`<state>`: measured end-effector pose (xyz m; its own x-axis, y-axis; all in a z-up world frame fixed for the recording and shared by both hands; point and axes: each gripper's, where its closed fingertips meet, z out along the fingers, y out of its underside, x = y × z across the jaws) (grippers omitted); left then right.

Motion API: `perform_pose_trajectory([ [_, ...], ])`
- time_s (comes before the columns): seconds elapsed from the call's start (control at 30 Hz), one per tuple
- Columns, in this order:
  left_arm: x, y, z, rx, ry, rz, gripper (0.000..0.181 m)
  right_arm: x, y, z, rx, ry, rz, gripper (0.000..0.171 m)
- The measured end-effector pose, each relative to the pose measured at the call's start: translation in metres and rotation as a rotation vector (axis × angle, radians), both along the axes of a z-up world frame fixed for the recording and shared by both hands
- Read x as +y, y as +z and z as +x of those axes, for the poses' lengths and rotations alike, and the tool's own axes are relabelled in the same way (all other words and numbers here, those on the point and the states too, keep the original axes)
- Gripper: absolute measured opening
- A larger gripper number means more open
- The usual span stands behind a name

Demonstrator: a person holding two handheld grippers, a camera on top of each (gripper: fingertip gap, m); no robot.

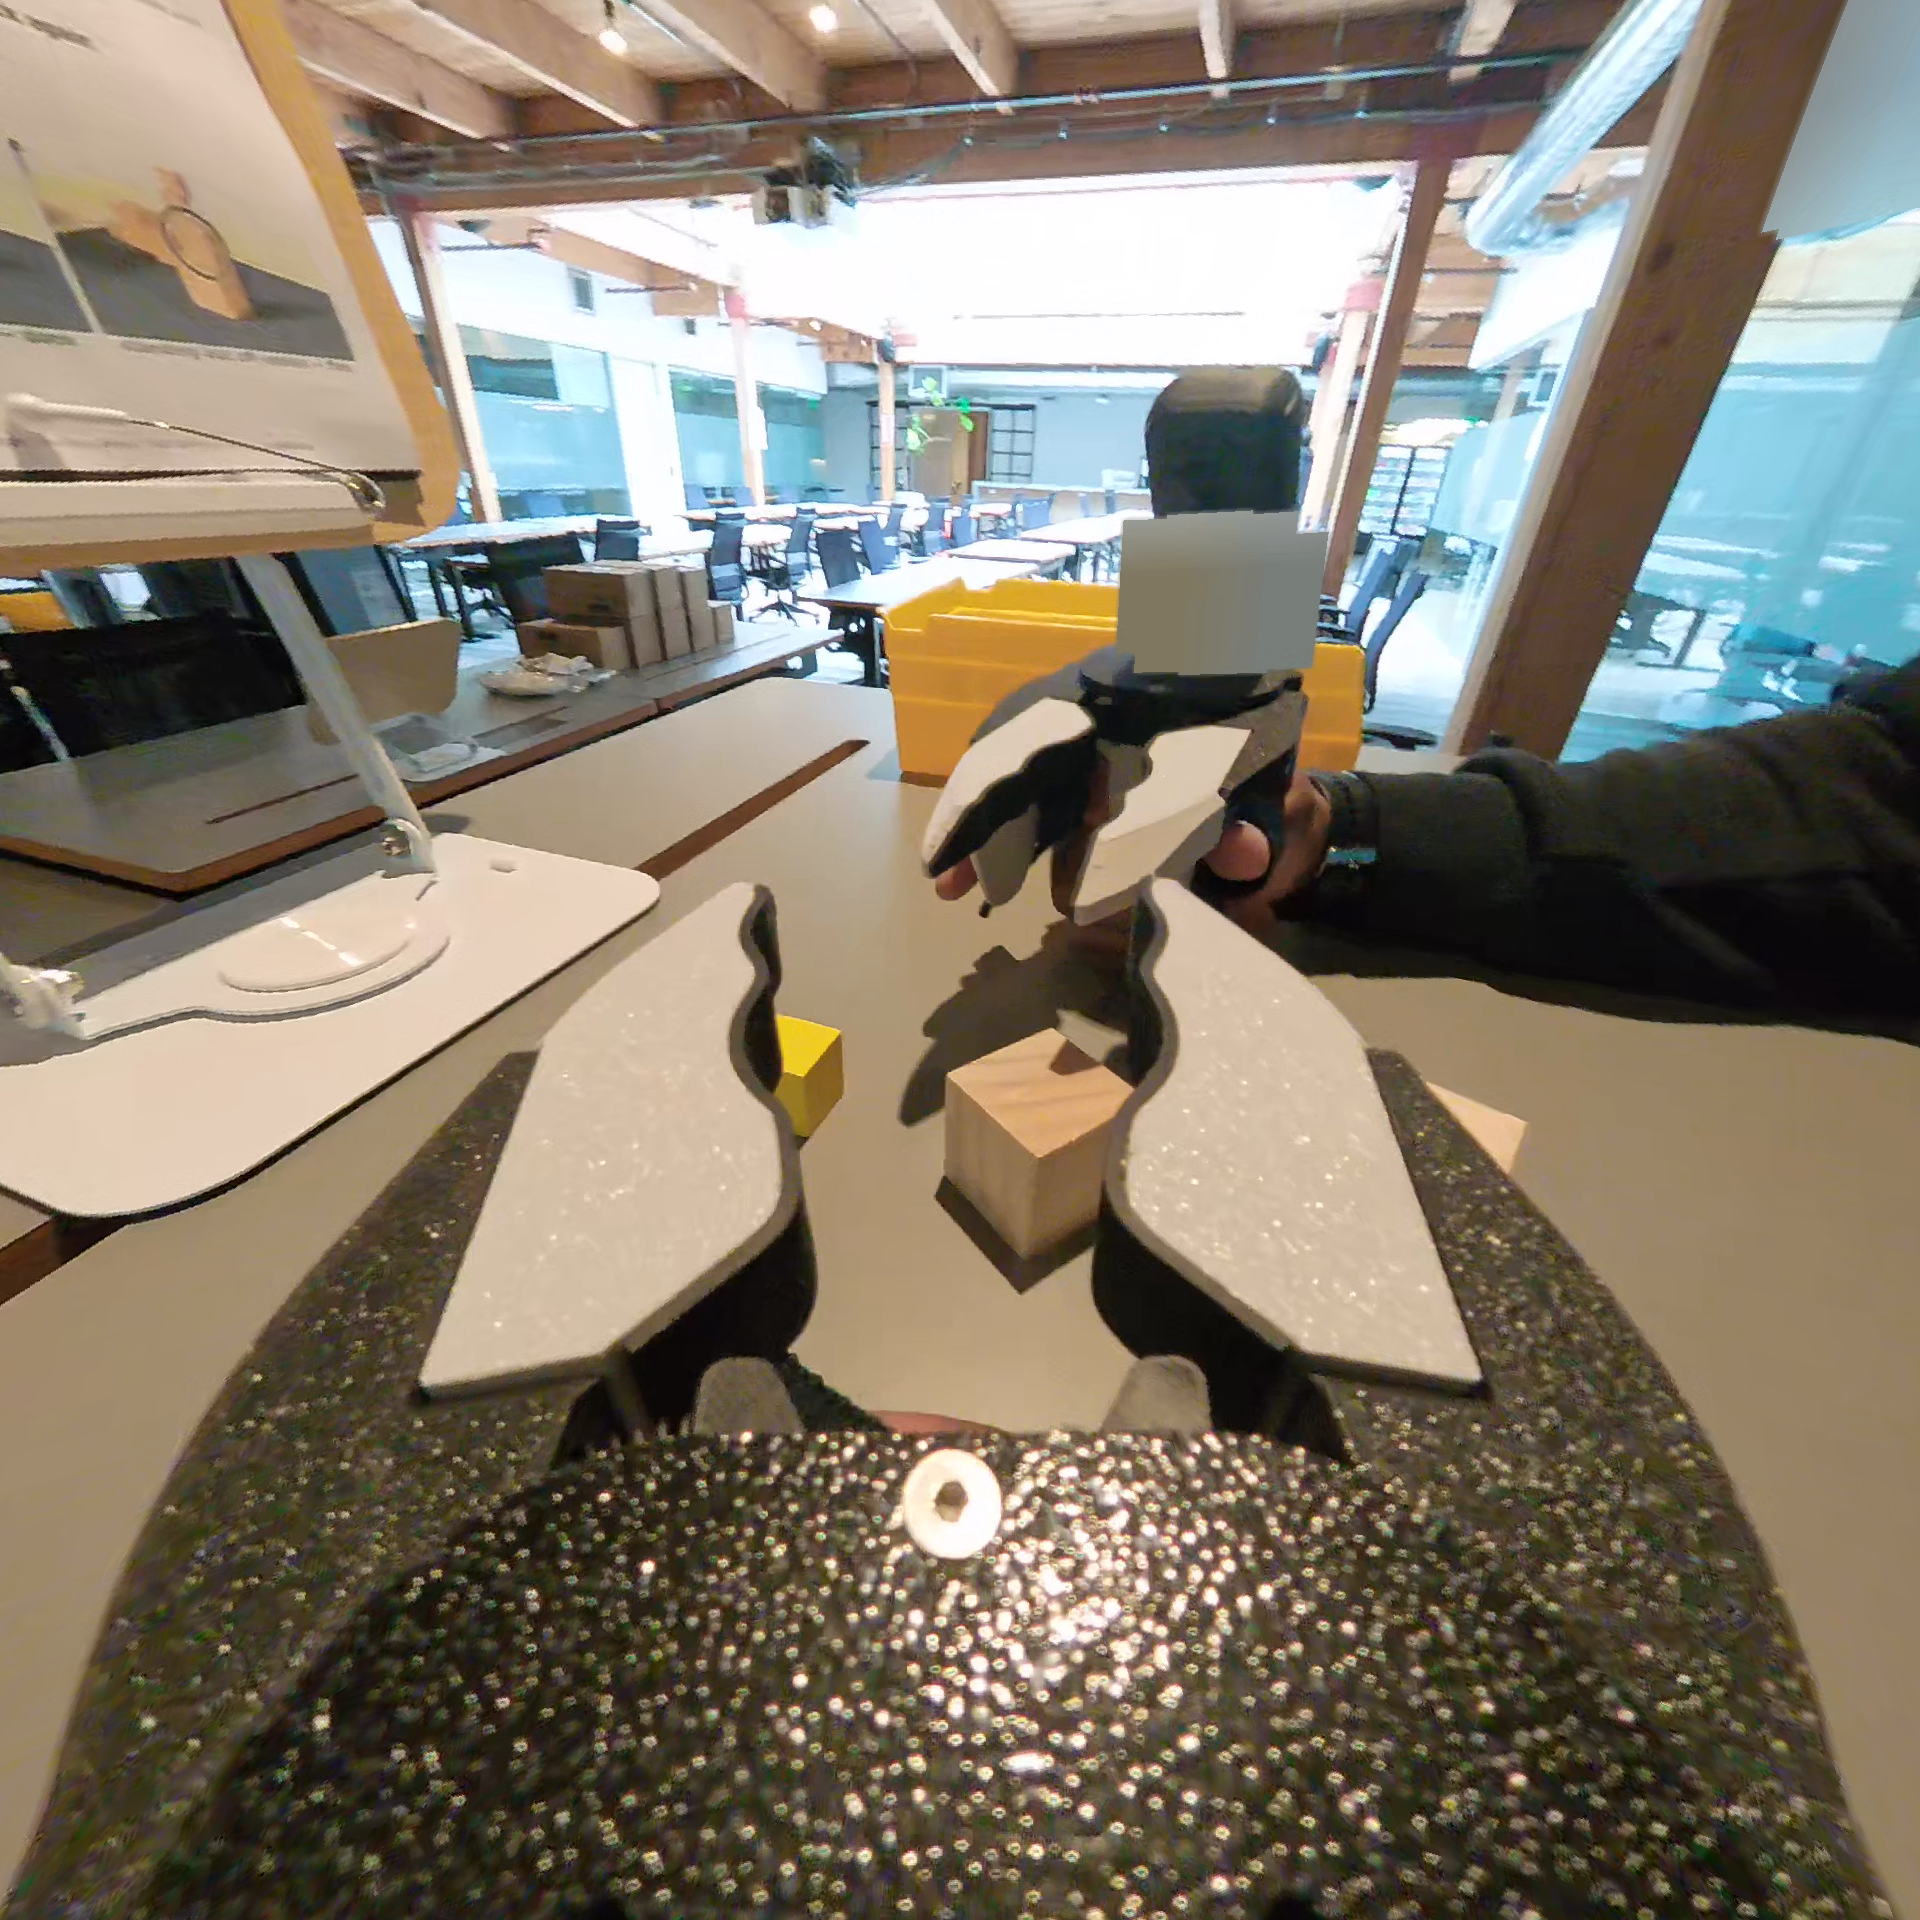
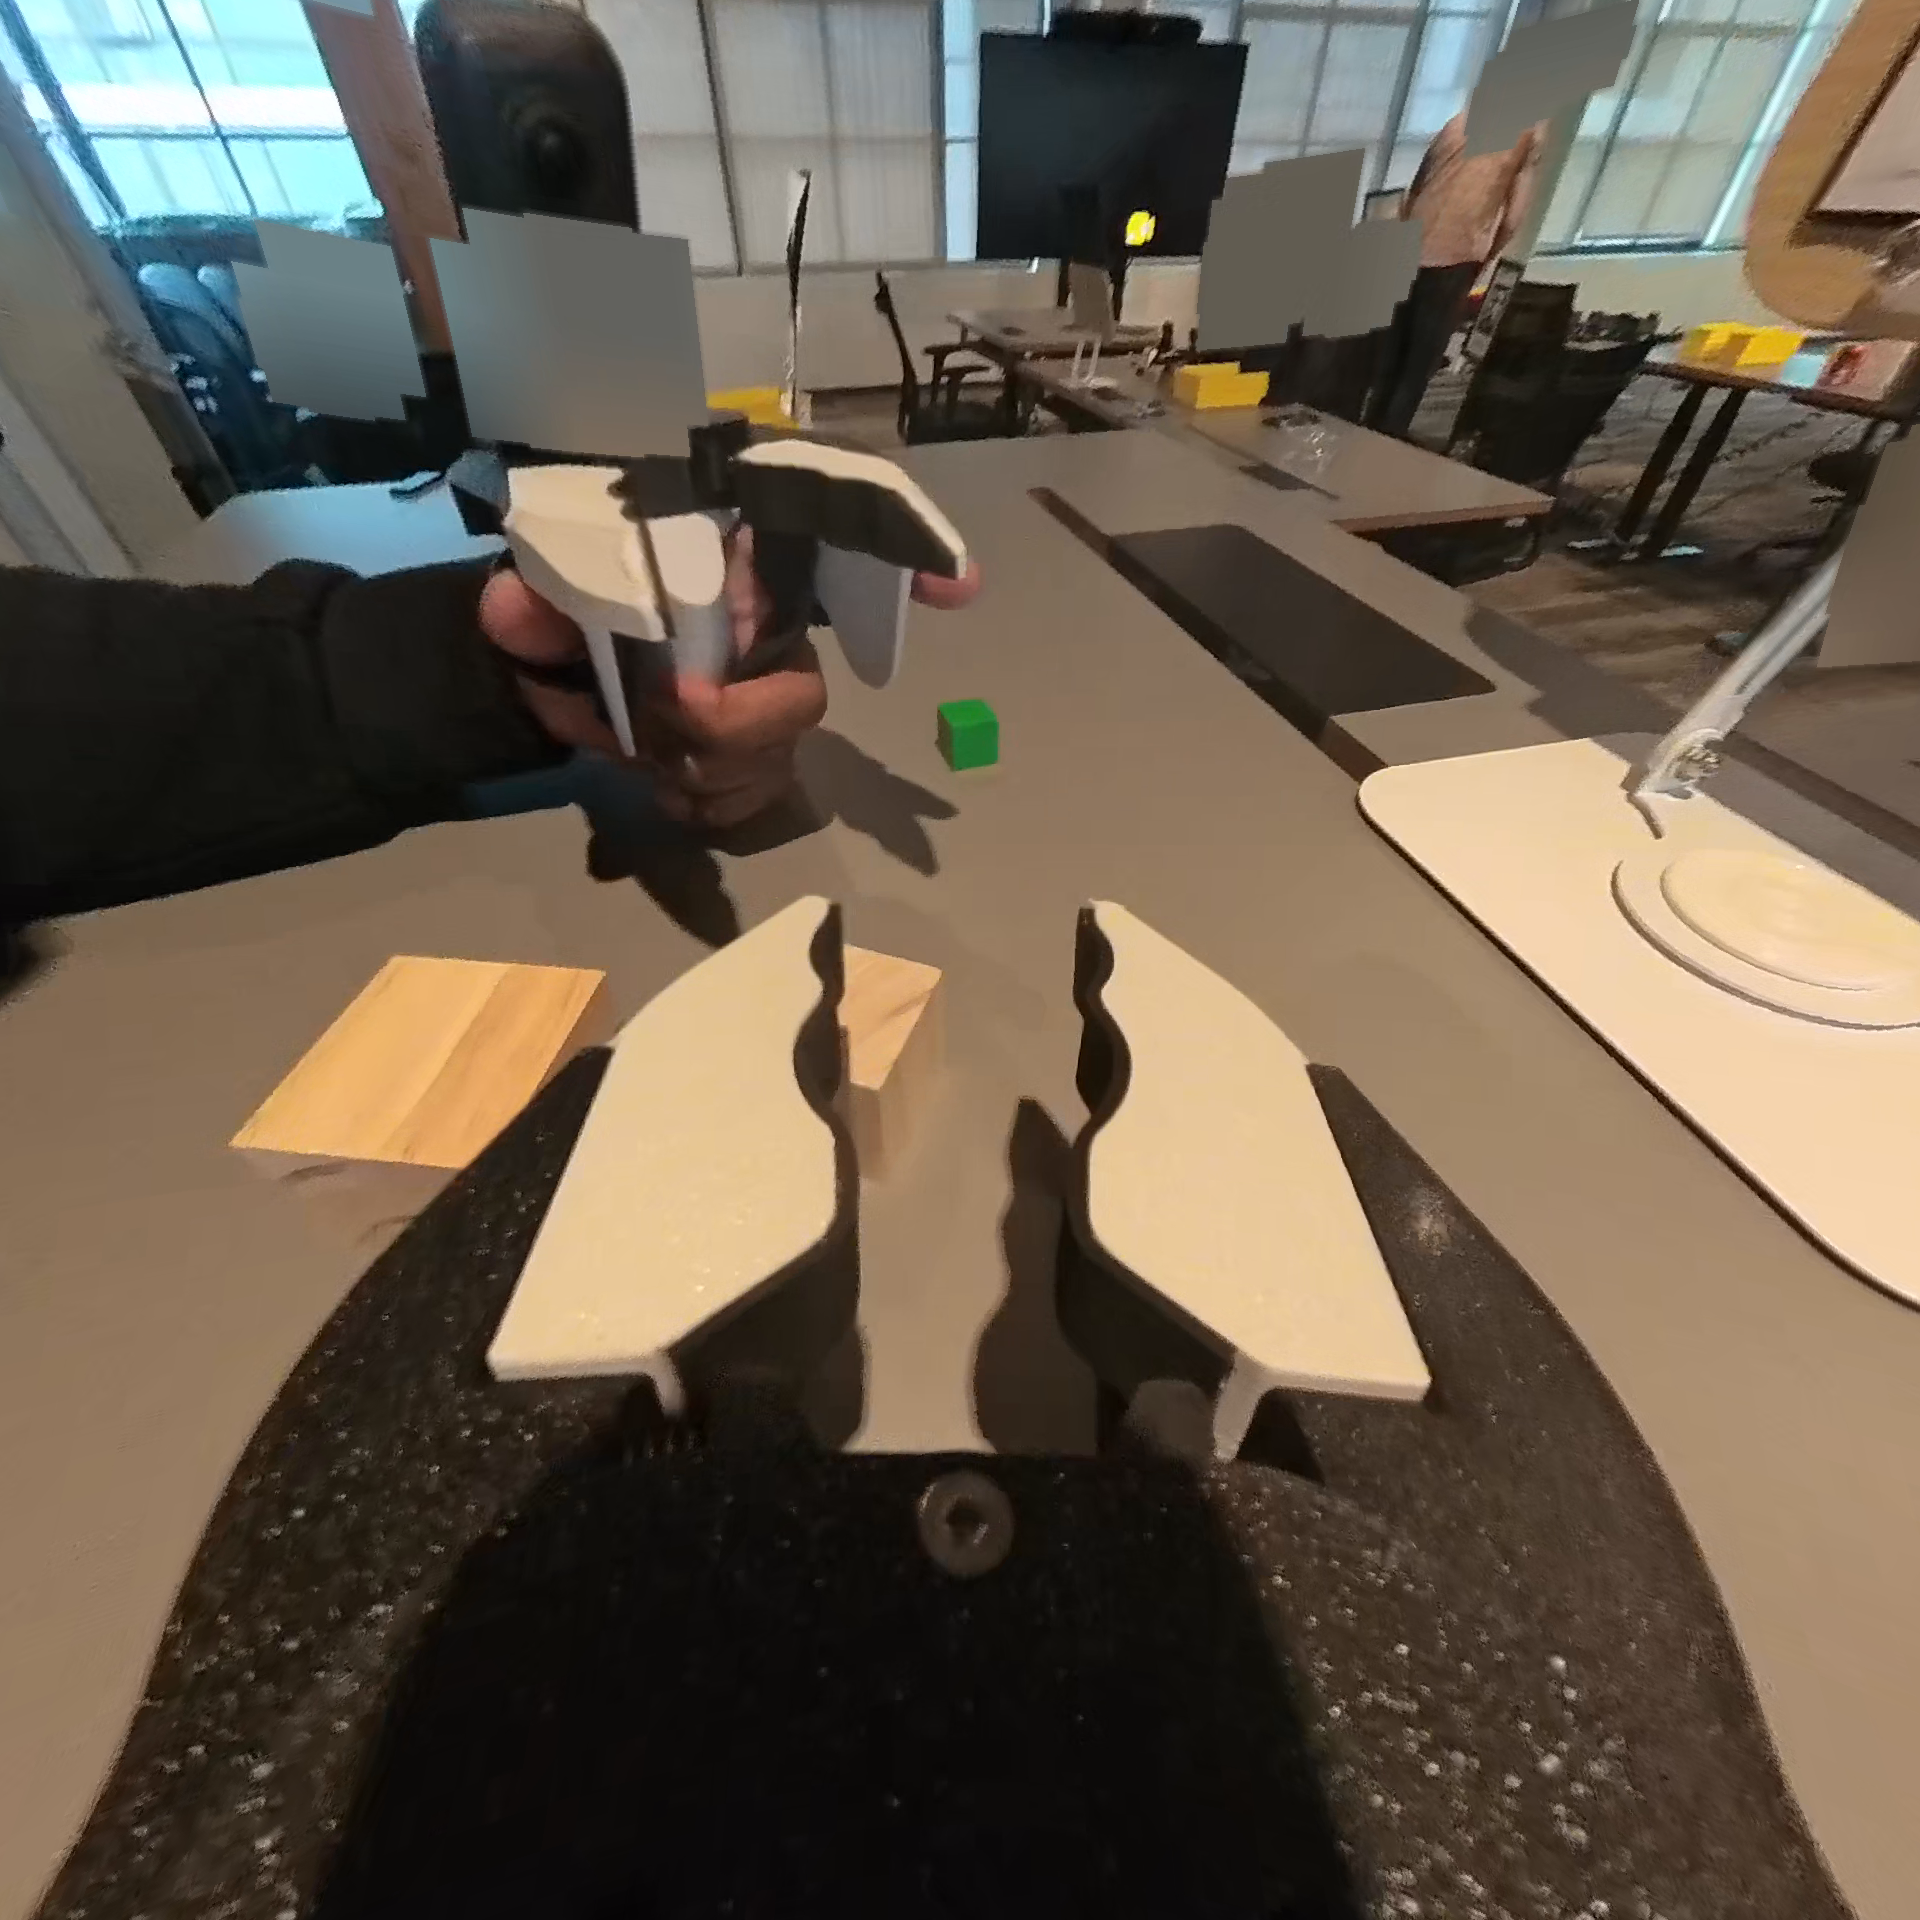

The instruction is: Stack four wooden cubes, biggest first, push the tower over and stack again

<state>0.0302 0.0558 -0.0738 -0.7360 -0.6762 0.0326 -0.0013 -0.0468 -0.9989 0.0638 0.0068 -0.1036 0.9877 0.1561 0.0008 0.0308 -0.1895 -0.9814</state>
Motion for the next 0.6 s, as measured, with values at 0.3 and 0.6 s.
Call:
perform_pose_trajectory([
  [0.3, -0.021, -0.014, -0.016, 0.060, -0.169, 0.097, 0.071, 0.000, -0.018, -0.015, -0.033, 0.049, -0.147, 0.058],
  [0.6, -0.019, -0.012, -0.021, 0.092, -0.203, 0.048, 0.062, 0.007, -0.039, -0.028, -0.163, 0.047, -0.279, 0.059],
])
